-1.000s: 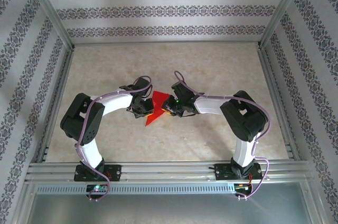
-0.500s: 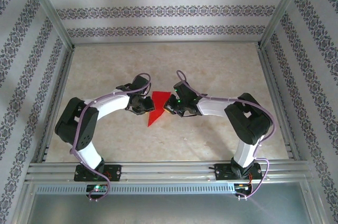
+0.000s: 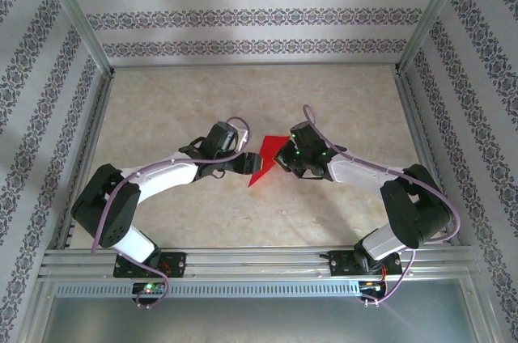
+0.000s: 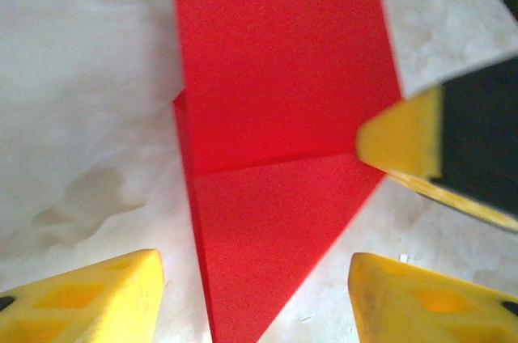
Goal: Fold a paper plane with a square sheet of paper (pick it up from the middle)
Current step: Fold the wing for the fifth time at the center of the table.
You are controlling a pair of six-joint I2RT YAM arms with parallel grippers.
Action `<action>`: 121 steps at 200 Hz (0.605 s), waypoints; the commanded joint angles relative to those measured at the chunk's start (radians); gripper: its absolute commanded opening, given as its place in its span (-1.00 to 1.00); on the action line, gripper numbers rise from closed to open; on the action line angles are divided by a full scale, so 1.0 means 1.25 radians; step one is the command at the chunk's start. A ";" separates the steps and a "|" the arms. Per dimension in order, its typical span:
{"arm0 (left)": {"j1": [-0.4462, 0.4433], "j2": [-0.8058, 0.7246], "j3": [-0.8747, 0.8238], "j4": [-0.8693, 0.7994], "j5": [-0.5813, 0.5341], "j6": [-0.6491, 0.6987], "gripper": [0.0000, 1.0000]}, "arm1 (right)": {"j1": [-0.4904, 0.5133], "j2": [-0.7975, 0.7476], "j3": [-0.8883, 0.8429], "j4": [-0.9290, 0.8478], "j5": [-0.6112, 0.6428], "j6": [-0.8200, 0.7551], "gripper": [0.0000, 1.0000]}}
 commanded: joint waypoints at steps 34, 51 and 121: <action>-0.053 0.005 -0.073 0.258 -0.002 0.309 0.30 | -0.037 -0.025 -0.006 -0.043 -0.045 0.068 -0.95; -0.078 0.015 -0.087 0.286 -0.009 0.382 0.32 | -0.042 -0.025 0.003 -0.045 -0.057 0.076 -0.95; -0.132 0.113 -0.052 0.300 -0.143 0.504 0.30 | -0.047 -0.008 0.023 -0.059 -0.088 0.096 -0.93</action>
